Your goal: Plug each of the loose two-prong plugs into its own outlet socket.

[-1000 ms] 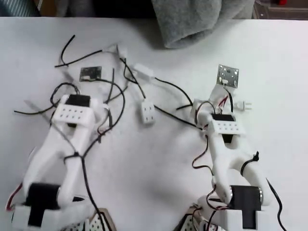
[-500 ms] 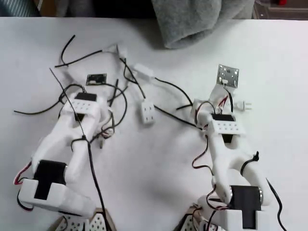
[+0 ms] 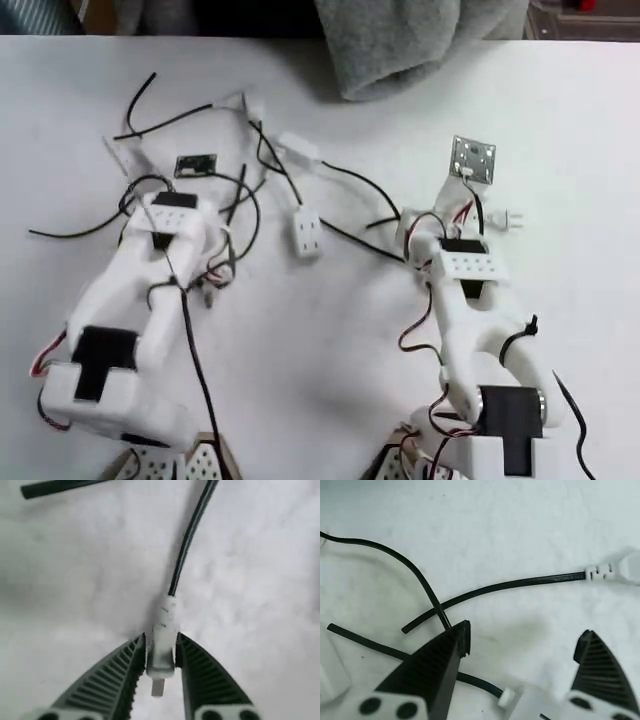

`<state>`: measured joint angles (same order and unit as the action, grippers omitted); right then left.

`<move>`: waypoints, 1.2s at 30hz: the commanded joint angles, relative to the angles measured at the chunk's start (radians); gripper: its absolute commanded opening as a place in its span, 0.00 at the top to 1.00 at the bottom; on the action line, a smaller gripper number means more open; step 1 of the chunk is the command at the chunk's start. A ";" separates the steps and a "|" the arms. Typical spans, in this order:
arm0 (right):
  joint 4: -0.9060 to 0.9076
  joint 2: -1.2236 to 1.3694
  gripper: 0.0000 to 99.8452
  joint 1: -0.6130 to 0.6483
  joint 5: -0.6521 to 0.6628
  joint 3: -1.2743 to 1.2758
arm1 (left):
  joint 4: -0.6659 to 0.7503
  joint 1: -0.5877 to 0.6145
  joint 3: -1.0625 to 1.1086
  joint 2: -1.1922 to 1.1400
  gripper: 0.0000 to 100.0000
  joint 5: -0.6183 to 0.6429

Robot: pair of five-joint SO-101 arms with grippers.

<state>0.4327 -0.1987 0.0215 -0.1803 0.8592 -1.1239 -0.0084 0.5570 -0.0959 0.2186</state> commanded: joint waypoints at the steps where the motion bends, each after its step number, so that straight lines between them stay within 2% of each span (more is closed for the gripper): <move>1: -0.016 -0.039 0.67 0.008 0.011 -0.003 | -0.011 0.005 -0.009 0.005 0.85 -0.008; 11: -0.016 -0.039 0.67 0.008 0.011 -0.003 | -0.005 0.005 -0.009 0.004 0.86 -0.008; 16: -0.016 -0.039 0.67 0.008 0.011 -0.003 | -0.003 0.004 -0.009 0.004 0.91 -0.008; 25: -0.016 -0.039 0.67 0.008 0.011 -0.003 | -0.002 -0.004 -0.018 -0.018 0.91 -0.008; 30: -0.016 -0.039 0.67 0.010 0.011 -0.003 | -0.086 -0.022 -0.150 -0.153 0.91 -0.080; 36: -0.016 -0.039 0.67 0.012 0.011 -0.003 | -0.269 0.005 -0.400 -0.366 0.91 -0.086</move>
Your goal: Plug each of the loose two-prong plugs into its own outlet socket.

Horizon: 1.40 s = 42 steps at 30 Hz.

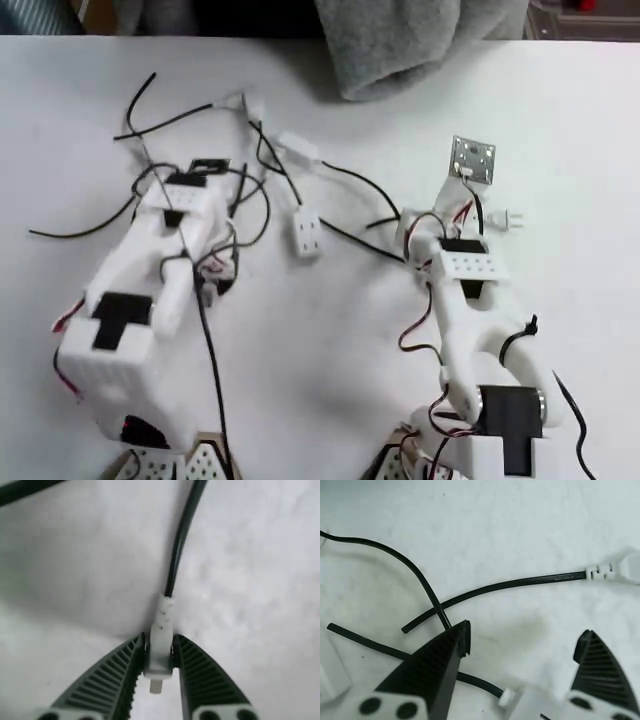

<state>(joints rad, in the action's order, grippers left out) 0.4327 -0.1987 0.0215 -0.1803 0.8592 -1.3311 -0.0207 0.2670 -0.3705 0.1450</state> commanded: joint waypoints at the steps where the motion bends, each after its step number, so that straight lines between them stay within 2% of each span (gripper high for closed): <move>1: -0.016 -0.039 0.67 0.012 0.011 -0.003 | -0.086 0.027 -0.141 -0.117 0.91 -0.012; 6: -0.016 -0.039 0.67 0.012 0.011 -0.003 | -0.097 0.045 -0.149 -0.117 0.89 -0.017; 10: -0.016 -0.039 0.67 0.012 0.011 -0.003 | -0.012 0.045 -0.038 -0.012 0.84 -0.014; 15: -0.016 -0.039 0.67 0.012 0.011 -0.003 | 0.114 0.044 0.101 0.145 0.84 -0.014; 22: -0.016 -0.039 0.67 0.012 0.011 -0.003 | 0.169 0.042 0.120 0.179 0.84 -0.014; 30: -0.030 -0.039 0.67 0.013 0.011 -0.002 | 0.173 0.019 0.078 0.133 0.84 -0.017; 42: -0.030 -0.039 0.67 0.013 0.011 -0.002 | 0.029 0.019 -0.124 -0.058 0.84 -0.012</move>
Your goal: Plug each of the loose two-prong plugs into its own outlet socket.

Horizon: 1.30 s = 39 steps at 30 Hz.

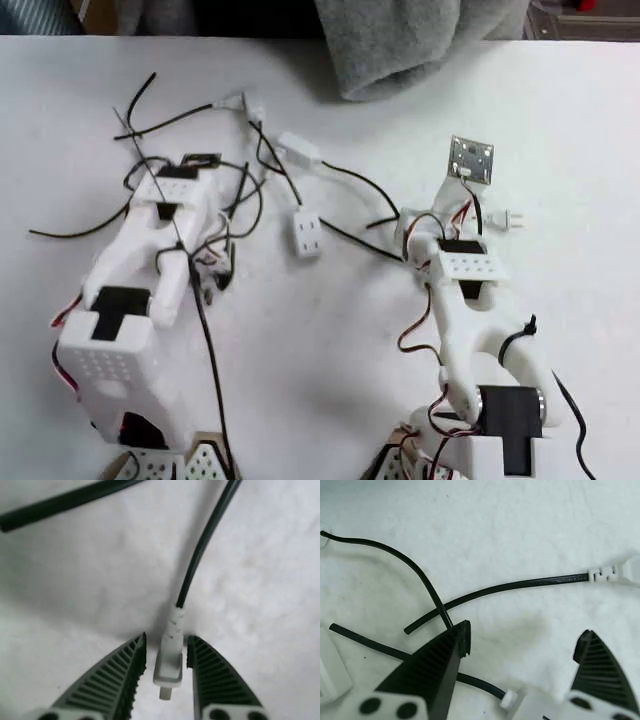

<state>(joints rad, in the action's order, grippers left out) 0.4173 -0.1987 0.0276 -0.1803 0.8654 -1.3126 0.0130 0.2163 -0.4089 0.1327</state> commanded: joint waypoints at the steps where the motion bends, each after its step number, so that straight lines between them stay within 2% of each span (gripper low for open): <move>1: -0.015 -0.039 0.67 0.007 0.011 -0.008 | 0.008 -0.015 -0.077 -0.019 0.84 0.000; 13: -0.015 -0.039 0.67 0.007 0.011 -0.008 | 0.017 -0.015 -0.074 0.013 0.84 -0.002; 22: -0.015 -0.039 0.67 0.007 0.011 -0.008 | 0.129 -0.022 0.020 0.108 0.84 0.000; 39: -0.015 -0.039 0.67 0.007 0.011 -0.008 | 0.052 -0.022 0.100 0.170 0.84 -0.006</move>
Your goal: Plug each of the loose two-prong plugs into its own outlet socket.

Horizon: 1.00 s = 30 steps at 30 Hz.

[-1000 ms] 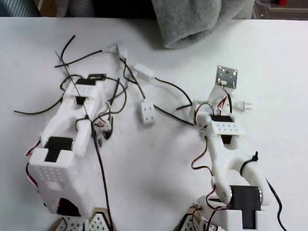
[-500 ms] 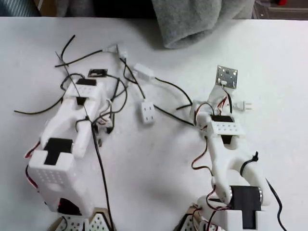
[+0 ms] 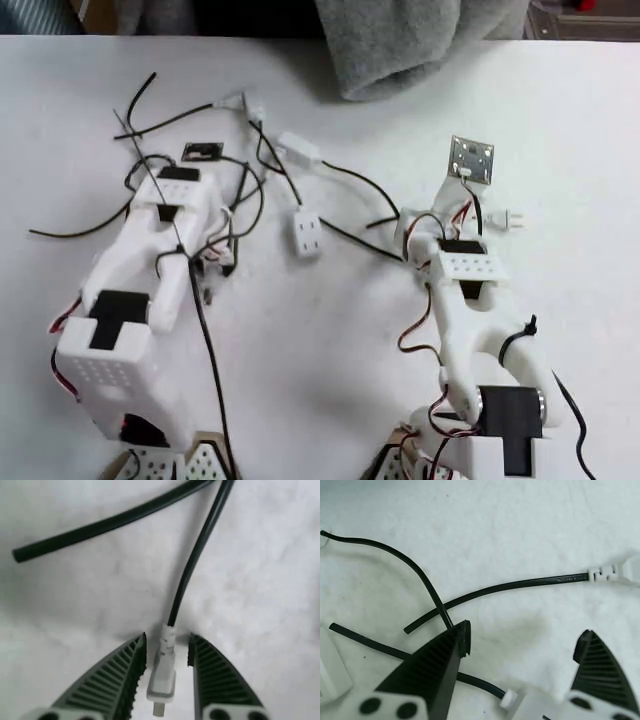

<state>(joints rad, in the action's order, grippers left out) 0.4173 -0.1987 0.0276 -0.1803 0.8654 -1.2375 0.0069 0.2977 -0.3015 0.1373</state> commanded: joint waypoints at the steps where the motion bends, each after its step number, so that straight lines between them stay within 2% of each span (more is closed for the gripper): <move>1: -0.015 -0.039 0.67 0.007 0.011 -0.008 | -0.020 -0.016 0.035 0.084 0.84 -0.011; 7: -0.015 -0.039 0.67 0.007 0.011 -0.008 | 0.087 -0.016 0.138 0.159 0.84 -0.011; 10: -0.015 -0.038 0.67 0.007 0.011 -0.008 | 0.092 -0.016 0.140 0.157 0.85 -0.011; 17: -0.015 -0.038 0.67 0.007 0.011 -0.008 | 0.091 -0.016 0.149 0.156 0.95 -0.012; 27: -0.015 -0.038 0.67 0.007 0.011 -0.008 | 0.086 -0.018 0.137 0.162 0.98 -0.011; 30: -0.016 -0.038 0.67 0.007 0.011 -0.008 | 0.084 -0.053 0.092 0.165 0.98 -0.011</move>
<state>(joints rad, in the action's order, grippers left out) 0.4173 -0.1987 0.0276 -0.1803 0.8654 -1.1531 -0.0115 0.4419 -0.1956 0.1312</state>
